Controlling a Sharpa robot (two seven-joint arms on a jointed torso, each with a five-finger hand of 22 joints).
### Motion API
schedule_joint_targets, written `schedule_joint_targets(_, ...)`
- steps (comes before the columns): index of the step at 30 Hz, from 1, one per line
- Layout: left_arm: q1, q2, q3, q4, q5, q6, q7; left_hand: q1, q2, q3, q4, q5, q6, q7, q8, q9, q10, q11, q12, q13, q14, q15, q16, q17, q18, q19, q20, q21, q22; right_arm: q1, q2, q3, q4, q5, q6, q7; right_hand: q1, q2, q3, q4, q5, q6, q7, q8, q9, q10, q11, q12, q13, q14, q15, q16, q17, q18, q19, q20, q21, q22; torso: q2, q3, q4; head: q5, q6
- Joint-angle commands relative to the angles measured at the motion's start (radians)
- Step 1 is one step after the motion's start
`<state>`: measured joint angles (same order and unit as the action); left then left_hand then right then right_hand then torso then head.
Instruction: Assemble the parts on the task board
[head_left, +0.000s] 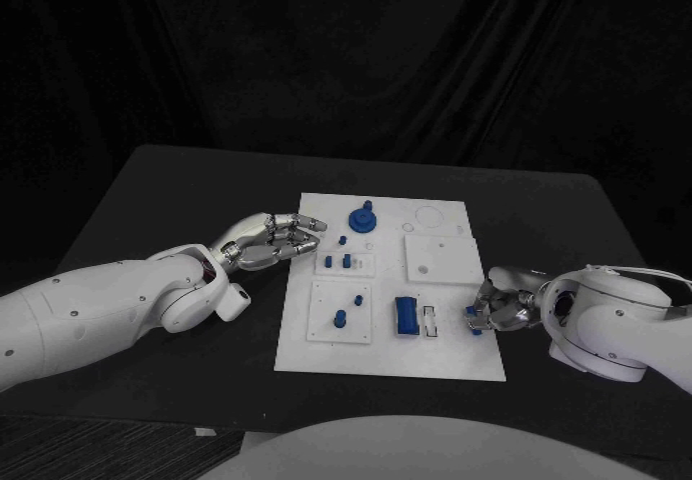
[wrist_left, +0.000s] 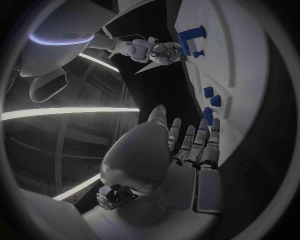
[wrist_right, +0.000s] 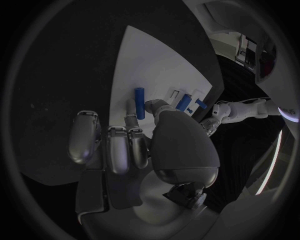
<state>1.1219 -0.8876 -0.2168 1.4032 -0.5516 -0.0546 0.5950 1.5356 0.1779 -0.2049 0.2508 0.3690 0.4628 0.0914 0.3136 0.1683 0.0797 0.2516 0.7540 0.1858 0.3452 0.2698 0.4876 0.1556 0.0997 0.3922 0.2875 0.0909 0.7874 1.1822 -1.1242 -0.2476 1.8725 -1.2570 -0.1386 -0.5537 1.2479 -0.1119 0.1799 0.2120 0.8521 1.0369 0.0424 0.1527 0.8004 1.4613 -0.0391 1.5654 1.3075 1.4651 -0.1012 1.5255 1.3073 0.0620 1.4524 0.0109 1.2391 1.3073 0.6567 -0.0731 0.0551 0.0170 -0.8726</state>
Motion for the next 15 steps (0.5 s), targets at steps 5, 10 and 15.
schedule_joint_targets(5,-0.001,0.006,0.001,0.0,0.007,0.006,0.007,0.005,0.007,0.005,-0.001,0.006,-0.004,0.001,-0.004,-0.002,-0.002,0.005,0.006,0.001,0.005,0.004,0.004,-0.002,-0.015,0.005,0.001,0.005,-0.001,0.027,0.01,0.0,0.006,0.33,-0.045,0.0,-0.038,0.001,0.137,-0.121,-0.003,0.01,-0.001,0.008,0.01,0.109,0.002,0.005,0.263,0.079,0.004,-0.007,0.111,0.014,-0.004,0.003,-0.016,0.161,-0.001,-0.0009,0.0024,-0.001,0.0)
schedule_joint_targets(10,-0.001,0.006,0.001,0.0,0.007,0.006,0.006,0.005,0.007,0.005,-0.001,0.006,-0.004,0.001,-0.004,-0.002,-0.002,0.005,0.006,0.001,0.005,0.004,0.004,-0.002,-0.015,0.005,0.001,0.005,-0.001,0.031,0.029,0.0,-0.004,0.437,-0.034,0.0,-0.054,0.004,0.143,-0.121,-0.013,0.008,-0.002,0.011,0.011,0.109,0.001,0.005,0.263,0.078,0.003,-0.009,0.105,0.015,-0.004,0.002,-0.019,0.161,0.0,-0.0016,0.0016,0.003,0.0)
schedule_joint_targets(15,-0.001,0.008,0.001,-0.001,0.007,0.006,0.005,0.005,0.007,0.005,-0.001,0.006,-0.004,0.001,-0.004,-0.002,-0.002,0.005,0.006,0.001,0.005,0.004,0.004,-0.002,-0.015,0.005,0.001,0.005,-0.001,0.033,0.052,0.0,-0.018,0.475,-0.021,0.002,-0.067,0.007,0.148,-0.122,-0.026,0.005,-0.002,0.013,0.012,0.109,0.001,0.005,0.263,0.078,0.002,-0.009,0.104,0.015,-0.004,0.001,-0.02,0.16,0.002,-0.0012,0.001,0.0,0.0)
